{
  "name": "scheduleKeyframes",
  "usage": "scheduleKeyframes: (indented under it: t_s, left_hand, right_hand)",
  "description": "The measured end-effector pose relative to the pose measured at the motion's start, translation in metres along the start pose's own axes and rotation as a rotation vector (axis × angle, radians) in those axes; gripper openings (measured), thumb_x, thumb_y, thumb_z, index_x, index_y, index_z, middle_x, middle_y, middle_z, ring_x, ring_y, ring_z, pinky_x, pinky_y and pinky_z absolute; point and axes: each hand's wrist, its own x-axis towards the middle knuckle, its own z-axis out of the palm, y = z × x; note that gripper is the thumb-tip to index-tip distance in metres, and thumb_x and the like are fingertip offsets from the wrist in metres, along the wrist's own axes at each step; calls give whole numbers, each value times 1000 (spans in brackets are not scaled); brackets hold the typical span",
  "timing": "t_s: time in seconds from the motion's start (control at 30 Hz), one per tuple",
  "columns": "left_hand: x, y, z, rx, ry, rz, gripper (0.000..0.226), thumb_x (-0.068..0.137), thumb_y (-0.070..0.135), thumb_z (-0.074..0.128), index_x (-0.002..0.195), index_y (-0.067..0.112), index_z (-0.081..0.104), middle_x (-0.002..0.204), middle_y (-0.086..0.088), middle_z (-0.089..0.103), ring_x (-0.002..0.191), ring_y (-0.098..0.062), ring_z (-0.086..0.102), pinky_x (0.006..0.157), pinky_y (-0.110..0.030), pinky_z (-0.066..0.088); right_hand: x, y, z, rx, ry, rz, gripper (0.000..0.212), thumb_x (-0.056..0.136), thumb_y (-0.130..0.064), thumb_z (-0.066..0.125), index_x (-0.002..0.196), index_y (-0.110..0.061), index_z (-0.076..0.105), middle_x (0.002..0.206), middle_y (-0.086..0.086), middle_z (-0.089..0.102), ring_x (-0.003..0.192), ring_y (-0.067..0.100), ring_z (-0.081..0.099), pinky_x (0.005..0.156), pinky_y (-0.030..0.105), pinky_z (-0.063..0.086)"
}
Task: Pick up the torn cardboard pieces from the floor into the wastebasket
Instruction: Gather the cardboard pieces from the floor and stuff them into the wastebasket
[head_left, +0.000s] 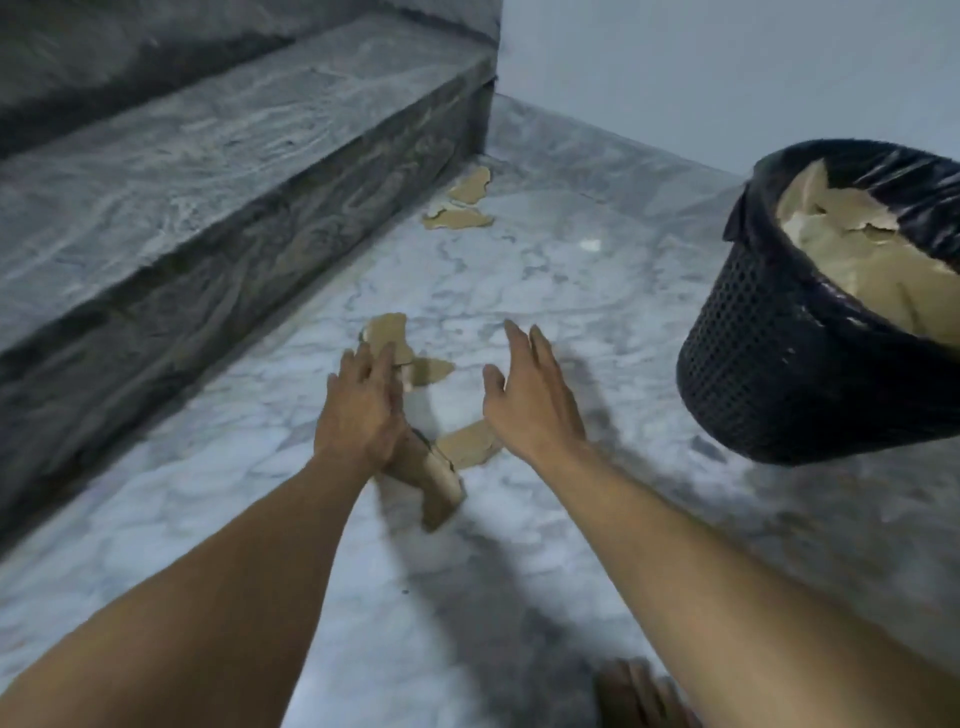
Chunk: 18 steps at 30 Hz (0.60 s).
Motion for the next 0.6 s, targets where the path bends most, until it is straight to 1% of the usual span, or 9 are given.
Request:
scheduleKeyframes:
  t_s: [0.07, 0.1, 0.17, 0.23, 0.3, 0.33, 0.4, 0.5, 0.6]
  left_hand:
    - [19, -16, 11, 57, -72, 73, 57, 108, 39, 29, 161, 25, 15, 169, -13, 8, 155, -35, 5, 122, -53, 10]
    - [28, -20, 15, 101, -101, 120, 57, 107, 45, 26, 161, 30, 16, 169, -11, 9, 155, -35, 5, 122, -55, 10]
    - [40, -26, 23, 209, -122, 187, 57, 104, 54, 27, 157, 32, 31, 164, -12, 24, 151, -37, 17, 117, -56, 22]
    - [49, -29, 27, 217, -73, 193, 58, 100, 58, 36, 146, 27, 51, 153, -12, 42, 142, -36, 34, 110, -49, 30]
    - [56, -33, 32, 165, 7, 190, 59, 93, 61, 38, 130, 24, 66, 138, -12, 57, 128, -35, 48, 105, -43, 36]
    - [63, -32, 32, 157, 36, 190, 59, 90, 62, 39, 125, 25, 69, 132, -11, 60, 121, -34, 52, 103, -42, 39]
    - [79, -29, 27, 156, 35, 138, 55, 86, 60, 44, 125, 28, 66, 127, -8, 60, 114, -35, 50, 98, -42, 43]
    - [107, -21, 20, 112, 22, 70, 57, 81, 54, 44, 129, 29, 63, 127, -7, 56, 114, -35, 46, 96, -41, 42]
    - [139, -14, 30, 101, 122, 70, 36, 93, 42, 48, 114, 18, 65, 123, -9, 54, 114, -31, 46, 93, -38, 41]
  right_hand:
    - [-10, 10, 47, -77, -140, -41, 68, 107, -39, 37, 163, -31, -1, 171, 7, -7, 156, 28, 0, 125, 50, 10]
    - [-11, 15, 68, -136, -186, -66, 70, 106, -42, 35, 162, -33, -6, 170, 9, -11, 156, 30, -6, 125, 51, 2]
    - [-7, 25, 97, -292, -212, -107, 68, 105, -48, 28, 159, -38, -14, 168, 12, -18, 155, 34, -16, 123, 54, -8]
    - [6, 30, 112, -404, -180, -128, 65, 104, -54, 20, 156, -42, -18, 166, 12, -23, 153, 35, -23, 121, 56, -14]
    - [26, 33, 116, -449, -165, -142, 62, 104, -55, 16, 154, -45, -20, 165, 11, -28, 151, 37, -26, 119, 59, -16]
    - [39, 34, 114, -465, -163, -145, 61, 104, -55, 15, 153, -46, -21, 164, 10, -30, 151, 38, -27, 118, 61, -15]
    - [67, 36, 107, -494, -166, -151, 59, 104, -54, 13, 154, -48, -18, 164, 8, -31, 150, 39, -28, 117, 64, -15]
    - [114, 40, 93, -521, -143, -171, 55, 105, -52, 12, 158, -48, -5, 167, 8, -25, 151, 40, -23, 116, 67, -14]
    - [159, 44, 82, -522, -85, -182, 57, 105, -50, 15, 160, -37, 8, 168, 14, -15, 153, 41, -16, 120, 63, -10]
